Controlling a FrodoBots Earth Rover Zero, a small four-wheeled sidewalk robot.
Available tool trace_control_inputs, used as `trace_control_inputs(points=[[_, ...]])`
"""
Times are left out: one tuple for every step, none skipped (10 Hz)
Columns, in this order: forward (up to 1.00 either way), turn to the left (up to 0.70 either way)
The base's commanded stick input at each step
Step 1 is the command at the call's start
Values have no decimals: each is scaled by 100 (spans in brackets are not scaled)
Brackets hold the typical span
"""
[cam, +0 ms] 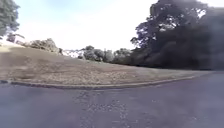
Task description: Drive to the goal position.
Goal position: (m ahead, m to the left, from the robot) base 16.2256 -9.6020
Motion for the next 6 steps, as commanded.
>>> trace_control_inputs(points=[[45,-27],[45,-27],[45,-27],[45,-27],[45,-27],[45,-27]])
